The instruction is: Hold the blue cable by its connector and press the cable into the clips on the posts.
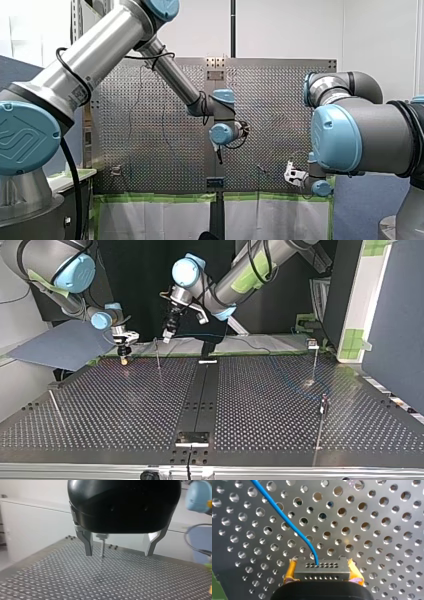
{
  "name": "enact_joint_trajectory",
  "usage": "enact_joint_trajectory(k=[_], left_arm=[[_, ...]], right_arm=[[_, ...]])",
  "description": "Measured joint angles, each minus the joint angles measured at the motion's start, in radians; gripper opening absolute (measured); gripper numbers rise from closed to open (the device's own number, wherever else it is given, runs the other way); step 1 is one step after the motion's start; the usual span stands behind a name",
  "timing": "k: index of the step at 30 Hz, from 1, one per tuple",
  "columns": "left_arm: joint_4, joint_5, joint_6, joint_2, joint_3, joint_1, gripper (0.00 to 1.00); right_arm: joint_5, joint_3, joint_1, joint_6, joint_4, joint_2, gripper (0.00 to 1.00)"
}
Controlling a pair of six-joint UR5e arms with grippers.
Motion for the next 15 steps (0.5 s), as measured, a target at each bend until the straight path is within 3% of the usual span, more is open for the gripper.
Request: enact_joint_trajectory(k=[15], left_arm=[[0.02,-0.004,-0.005,0.126,-0.126,0.002,0.98]], right_arm=[[0.0,-0.001,0.001,0.001,-0.001,0.0,0.0]])
